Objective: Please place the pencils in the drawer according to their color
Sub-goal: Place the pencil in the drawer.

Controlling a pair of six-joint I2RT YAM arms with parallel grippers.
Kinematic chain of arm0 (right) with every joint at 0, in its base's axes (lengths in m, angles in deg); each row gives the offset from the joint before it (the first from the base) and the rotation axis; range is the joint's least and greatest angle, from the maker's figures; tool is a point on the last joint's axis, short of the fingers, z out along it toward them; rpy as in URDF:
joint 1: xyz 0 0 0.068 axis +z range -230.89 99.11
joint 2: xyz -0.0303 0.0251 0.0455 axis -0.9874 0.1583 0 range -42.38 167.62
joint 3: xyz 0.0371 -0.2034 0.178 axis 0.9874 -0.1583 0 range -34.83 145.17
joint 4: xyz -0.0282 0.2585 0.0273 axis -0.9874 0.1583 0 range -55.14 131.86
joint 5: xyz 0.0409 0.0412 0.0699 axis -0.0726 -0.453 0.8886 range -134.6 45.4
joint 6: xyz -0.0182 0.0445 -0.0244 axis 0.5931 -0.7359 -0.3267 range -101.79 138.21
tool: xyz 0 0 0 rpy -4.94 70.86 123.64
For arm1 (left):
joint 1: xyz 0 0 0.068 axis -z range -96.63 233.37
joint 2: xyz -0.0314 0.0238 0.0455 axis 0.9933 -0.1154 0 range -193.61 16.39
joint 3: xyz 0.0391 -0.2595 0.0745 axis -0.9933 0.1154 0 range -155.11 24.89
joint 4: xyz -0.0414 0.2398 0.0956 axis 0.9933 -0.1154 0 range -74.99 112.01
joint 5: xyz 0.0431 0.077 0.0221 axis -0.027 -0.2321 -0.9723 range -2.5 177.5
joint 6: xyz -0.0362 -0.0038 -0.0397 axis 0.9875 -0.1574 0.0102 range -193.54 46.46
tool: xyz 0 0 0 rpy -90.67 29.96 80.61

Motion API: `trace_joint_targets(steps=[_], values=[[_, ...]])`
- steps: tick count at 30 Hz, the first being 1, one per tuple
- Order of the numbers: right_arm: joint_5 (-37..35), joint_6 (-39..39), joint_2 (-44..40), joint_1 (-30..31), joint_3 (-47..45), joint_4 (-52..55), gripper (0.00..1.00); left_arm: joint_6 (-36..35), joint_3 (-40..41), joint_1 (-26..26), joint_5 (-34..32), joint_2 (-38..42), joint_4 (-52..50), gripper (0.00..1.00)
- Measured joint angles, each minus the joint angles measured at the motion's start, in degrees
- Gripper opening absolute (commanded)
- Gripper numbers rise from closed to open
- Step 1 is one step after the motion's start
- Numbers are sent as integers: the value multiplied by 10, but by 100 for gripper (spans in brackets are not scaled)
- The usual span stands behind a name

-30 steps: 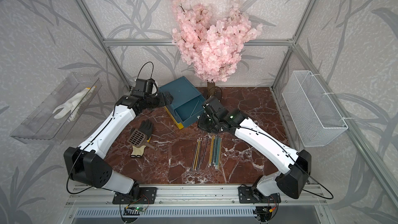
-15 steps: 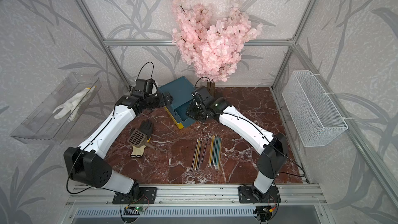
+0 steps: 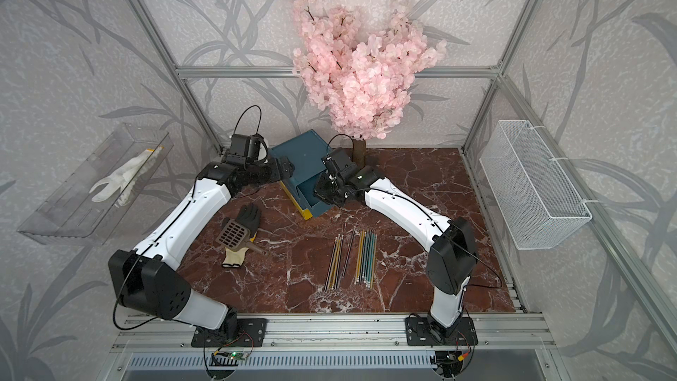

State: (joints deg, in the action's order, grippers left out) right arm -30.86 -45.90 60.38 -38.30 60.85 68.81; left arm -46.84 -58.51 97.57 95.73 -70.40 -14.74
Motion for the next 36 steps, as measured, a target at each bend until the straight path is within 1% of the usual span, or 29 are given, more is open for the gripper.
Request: trace_joint_targets(steps=[17, 18, 19, 20, 22, 24, 27, 36], values=[[19, -19, 3, 18, -3, -16, 1, 0, 11, 0, 4, -5, 4, 100], [19, -20, 3, 19, -3, -16, 7, 1, 11, 0, 4, -5, 4, 100], [19, -20, 3, 19, -3, -16, 16, 1, 11, 0, 4, -5, 4, 100], [19, -21, 3, 19, -4, -16, 24, 1, 12, 0, 4, -5, 4, 100], [19, -22, 3, 20, -4, -20, 34, 1, 12, 0, 4, -5, 4, 100], [19, -19, 3, 20, 0, -25, 42, 1, 12, 0, 4, -5, 4, 100], [17, -12, 3, 20, 11, -19, 45, 1, 12, 0, 4, -5, 4, 100], [4, 9, -1, 12, 31, 16, 47, 1, 12, 0, 4, -5, 4, 100]])
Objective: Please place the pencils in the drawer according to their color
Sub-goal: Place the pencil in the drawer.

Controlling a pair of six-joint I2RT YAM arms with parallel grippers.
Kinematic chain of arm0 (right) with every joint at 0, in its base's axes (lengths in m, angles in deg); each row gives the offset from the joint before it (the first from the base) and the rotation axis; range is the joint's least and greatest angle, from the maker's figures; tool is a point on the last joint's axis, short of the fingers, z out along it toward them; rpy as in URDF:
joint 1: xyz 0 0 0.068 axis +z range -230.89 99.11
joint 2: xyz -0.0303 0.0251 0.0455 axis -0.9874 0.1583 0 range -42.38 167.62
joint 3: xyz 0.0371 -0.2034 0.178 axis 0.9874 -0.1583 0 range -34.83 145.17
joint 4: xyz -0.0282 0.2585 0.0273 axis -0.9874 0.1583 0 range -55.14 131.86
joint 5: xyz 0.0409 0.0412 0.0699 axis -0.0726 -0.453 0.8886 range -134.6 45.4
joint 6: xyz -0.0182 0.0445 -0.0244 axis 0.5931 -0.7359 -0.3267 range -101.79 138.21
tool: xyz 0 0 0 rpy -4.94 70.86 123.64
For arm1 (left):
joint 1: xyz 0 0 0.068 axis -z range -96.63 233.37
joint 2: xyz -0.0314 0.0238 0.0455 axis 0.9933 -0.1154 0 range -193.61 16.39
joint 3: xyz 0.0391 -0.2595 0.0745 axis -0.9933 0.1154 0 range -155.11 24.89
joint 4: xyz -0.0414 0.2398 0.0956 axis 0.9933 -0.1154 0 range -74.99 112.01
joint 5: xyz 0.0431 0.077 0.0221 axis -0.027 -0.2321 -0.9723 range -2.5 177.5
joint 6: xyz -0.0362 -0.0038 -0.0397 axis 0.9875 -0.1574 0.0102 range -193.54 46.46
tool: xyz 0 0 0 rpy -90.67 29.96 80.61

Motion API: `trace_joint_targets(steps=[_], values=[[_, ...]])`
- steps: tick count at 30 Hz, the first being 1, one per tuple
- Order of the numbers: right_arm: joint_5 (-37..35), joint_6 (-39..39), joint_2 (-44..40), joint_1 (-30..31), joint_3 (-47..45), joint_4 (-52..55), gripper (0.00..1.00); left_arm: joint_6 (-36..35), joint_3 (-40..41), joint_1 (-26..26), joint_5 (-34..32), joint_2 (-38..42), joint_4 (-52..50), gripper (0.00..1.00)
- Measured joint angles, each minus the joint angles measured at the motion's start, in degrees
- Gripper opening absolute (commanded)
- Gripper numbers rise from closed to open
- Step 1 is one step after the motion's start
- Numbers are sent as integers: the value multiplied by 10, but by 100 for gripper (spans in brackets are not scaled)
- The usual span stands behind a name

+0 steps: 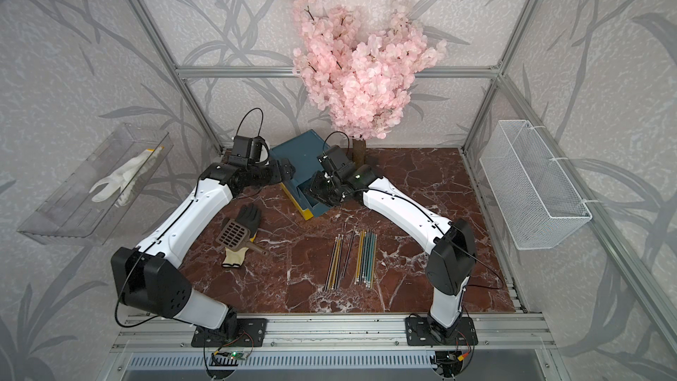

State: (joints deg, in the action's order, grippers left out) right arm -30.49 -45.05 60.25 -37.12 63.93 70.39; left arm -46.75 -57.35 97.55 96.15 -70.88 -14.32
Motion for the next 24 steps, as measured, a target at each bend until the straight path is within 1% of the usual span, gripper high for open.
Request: trace_joint_targets(steps=[3, 7, 11, 14, 16, 18, 20, 22, 24], values=[[-7, 6, -16, -12, -1, 13, 47, 0, 0, 0, 0, 0, 0, 100], [-26, 16, -83, -32, -33, 21, 48, -1, 0, 0, 0, 0, -1, 100], [-50, 24, -179, -48, -101, 23, 48, -2, 0, 0, 0, 0, -1, 100], [-67, 28, -235, -54, -163, 27, 48, -2, 0, 0, 1, 2, -2, 100], [-76, 31, -256, -54, -202, 32, 48, -2, 0, 0, 3, 5, -2, 100], [-81, 33, -265, -54, -236, 37, 48, -2, 0, 0, 4, 8, -2, 100], [-84, 37, -260, -54, -250, 47, 48, -2, 2, 0, 4, 11, -2, 100], [-87, 48, -246, -55, -240, 55, 48, -2, 7, 0, 4, 14, -2, 100], [-89, 61, -225, -55, -208, 64, 48, -2, 10, 0, 4, 16, -3, 100]])
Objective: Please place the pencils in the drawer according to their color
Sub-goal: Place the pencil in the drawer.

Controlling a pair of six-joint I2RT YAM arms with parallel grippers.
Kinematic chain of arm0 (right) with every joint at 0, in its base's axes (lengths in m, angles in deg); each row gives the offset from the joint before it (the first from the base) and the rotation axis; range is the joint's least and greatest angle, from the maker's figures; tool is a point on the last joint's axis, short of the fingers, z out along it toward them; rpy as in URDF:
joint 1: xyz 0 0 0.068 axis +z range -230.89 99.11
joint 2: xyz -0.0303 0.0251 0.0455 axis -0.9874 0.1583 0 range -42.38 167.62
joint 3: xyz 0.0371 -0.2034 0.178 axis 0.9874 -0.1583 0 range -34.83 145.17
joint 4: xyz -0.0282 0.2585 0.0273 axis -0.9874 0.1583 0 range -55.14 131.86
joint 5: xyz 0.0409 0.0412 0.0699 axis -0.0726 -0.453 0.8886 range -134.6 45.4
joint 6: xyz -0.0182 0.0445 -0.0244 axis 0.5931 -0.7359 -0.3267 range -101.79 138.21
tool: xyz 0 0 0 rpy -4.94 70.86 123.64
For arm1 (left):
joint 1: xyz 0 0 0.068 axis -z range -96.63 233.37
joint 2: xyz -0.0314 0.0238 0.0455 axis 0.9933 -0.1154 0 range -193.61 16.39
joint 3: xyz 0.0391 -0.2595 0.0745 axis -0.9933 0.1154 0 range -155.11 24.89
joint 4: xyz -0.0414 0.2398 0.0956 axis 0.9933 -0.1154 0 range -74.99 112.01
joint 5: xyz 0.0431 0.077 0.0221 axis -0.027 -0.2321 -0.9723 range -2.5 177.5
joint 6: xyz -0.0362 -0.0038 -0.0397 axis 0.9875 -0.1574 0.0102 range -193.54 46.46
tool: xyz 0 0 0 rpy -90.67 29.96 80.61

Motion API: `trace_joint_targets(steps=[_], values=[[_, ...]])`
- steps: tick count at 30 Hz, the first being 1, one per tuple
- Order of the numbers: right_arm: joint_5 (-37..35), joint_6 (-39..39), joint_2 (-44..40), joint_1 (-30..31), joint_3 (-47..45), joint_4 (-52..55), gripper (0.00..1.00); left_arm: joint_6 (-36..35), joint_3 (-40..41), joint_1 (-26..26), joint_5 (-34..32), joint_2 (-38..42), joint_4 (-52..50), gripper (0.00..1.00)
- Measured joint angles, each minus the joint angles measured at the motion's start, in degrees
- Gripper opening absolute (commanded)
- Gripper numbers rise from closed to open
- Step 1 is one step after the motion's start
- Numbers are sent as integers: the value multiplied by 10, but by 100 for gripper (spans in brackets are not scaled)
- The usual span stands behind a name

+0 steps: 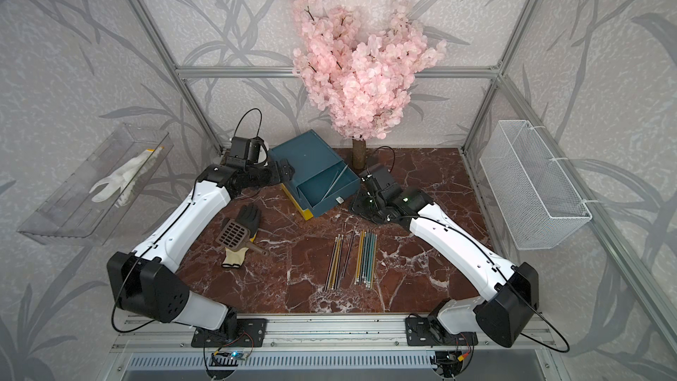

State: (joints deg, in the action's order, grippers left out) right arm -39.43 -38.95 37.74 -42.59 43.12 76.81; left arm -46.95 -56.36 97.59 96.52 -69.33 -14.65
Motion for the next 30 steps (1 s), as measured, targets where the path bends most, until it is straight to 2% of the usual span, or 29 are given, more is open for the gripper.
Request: trace_joint_targets(steps=[10, 19, 30], values=[[-2, 53, 135, -5, 182, 2, 49, 0, 6, 0, -1, 0, -2, 100], [-2, 75, 233, -31, 256, 30, 49, 0, 6, 0, 1, 0, -2, 100], [18, 90, 335, -34, 370, 72, 49, 0, 6, 0, 4, 0, 1, 100]])
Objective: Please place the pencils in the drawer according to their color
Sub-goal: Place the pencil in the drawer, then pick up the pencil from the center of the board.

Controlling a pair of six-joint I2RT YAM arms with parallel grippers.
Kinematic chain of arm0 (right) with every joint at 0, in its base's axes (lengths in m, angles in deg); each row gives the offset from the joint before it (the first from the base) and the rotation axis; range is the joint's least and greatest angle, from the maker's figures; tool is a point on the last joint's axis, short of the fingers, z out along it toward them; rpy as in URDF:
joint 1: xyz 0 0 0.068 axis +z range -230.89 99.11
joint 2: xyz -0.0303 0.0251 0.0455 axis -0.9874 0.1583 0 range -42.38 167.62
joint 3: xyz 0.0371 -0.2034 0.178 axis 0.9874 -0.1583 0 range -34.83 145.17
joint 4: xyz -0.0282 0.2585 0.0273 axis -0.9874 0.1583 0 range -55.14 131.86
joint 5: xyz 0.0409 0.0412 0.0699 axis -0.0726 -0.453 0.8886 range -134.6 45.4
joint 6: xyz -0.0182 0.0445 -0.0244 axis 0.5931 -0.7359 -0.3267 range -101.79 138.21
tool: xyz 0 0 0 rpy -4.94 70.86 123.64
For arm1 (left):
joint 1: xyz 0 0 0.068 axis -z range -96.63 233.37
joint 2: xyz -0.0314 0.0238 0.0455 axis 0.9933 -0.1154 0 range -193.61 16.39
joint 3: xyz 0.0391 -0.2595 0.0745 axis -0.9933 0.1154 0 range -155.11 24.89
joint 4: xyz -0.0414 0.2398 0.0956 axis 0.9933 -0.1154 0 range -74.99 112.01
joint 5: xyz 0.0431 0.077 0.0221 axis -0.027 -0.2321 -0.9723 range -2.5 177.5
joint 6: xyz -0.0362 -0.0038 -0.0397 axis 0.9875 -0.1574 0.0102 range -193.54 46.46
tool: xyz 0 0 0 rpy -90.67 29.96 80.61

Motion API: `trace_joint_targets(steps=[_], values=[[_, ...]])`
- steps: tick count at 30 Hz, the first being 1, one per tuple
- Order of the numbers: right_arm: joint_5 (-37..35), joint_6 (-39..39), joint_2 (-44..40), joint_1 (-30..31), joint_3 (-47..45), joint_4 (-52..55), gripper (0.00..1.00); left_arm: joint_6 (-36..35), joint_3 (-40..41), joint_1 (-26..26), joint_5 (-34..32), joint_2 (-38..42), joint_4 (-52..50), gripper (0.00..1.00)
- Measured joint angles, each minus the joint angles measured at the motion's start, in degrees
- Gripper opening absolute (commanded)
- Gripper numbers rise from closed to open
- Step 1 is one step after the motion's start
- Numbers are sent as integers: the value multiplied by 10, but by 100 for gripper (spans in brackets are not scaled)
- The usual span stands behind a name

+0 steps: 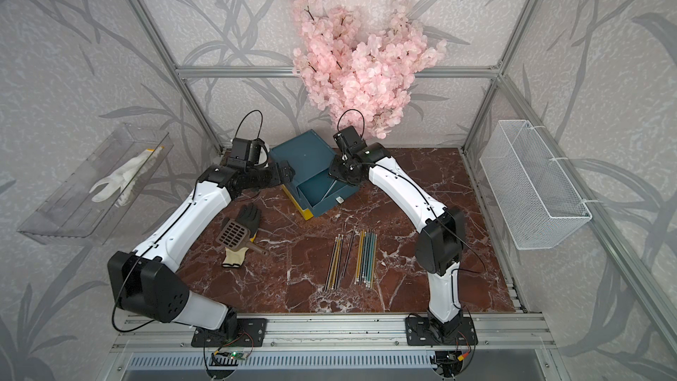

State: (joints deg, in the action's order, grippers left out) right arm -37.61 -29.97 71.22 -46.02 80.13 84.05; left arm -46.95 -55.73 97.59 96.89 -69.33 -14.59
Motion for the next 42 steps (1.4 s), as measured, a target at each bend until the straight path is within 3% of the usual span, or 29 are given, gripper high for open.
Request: trace_joint_targets(steps=[11, 18, 27, 35, 42], values=[[19, 7, 102, 13, 165, 81, 49, 1, 0, 0, 2, 0, 3, 100], [21, 14, 84, 20, 143, 79, 49, 1, 1, 0, 2, 0, 3, 100], [19, 5, -64, 23, -41, 15, 49, 0, 4, 0, 4, 0, 4, 100], [-4, -38, -311, 30, -329, -48, 49, 0, 19, 5, 8, 1, 4, 100], [-39, -80, -399, 83, -551, -45, 46, 4, 45, 18, 5, 24, 20, 100]])
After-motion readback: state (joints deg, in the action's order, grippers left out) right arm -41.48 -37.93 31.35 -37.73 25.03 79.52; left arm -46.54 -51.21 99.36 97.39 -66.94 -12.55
